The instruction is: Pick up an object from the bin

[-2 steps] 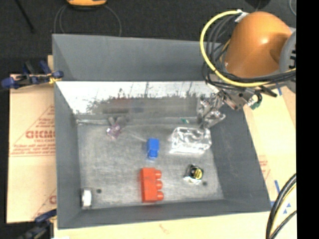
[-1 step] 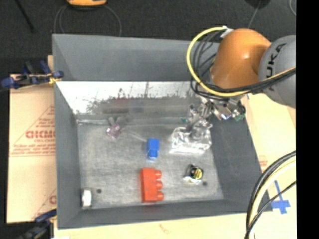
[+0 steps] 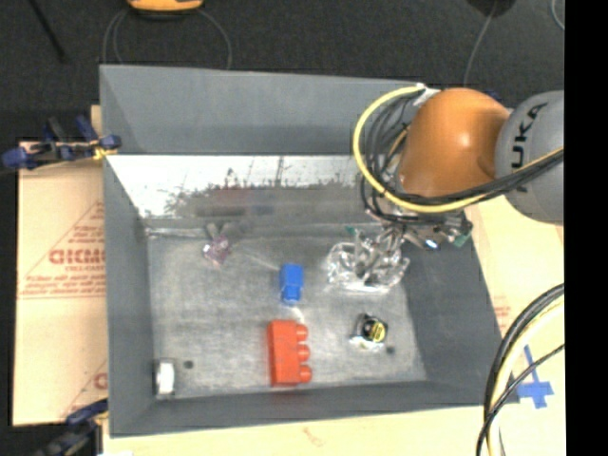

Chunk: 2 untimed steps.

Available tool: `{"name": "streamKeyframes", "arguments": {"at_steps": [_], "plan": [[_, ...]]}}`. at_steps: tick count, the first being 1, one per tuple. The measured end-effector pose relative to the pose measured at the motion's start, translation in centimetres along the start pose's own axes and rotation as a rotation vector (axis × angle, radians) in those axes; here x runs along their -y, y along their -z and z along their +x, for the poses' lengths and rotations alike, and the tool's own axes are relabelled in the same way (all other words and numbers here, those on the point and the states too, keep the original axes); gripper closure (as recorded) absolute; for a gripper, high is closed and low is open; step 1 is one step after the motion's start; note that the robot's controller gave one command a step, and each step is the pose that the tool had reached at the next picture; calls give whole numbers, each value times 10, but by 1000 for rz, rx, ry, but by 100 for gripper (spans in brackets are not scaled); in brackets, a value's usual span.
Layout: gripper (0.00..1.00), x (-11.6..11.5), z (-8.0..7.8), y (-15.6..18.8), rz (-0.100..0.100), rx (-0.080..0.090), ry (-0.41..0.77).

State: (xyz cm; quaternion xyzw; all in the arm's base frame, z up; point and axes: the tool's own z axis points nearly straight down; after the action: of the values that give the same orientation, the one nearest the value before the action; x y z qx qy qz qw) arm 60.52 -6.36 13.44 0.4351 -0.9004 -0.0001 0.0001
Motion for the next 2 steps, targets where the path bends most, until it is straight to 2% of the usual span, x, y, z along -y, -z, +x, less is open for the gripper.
{"name": "streamKeyframes", "arguments": {"at_steps": [1, 2], "plan": [[100, -1, -7, 111, 12, 7, 25], [100, -4, -7, 12, -5, 1, 109]]}}
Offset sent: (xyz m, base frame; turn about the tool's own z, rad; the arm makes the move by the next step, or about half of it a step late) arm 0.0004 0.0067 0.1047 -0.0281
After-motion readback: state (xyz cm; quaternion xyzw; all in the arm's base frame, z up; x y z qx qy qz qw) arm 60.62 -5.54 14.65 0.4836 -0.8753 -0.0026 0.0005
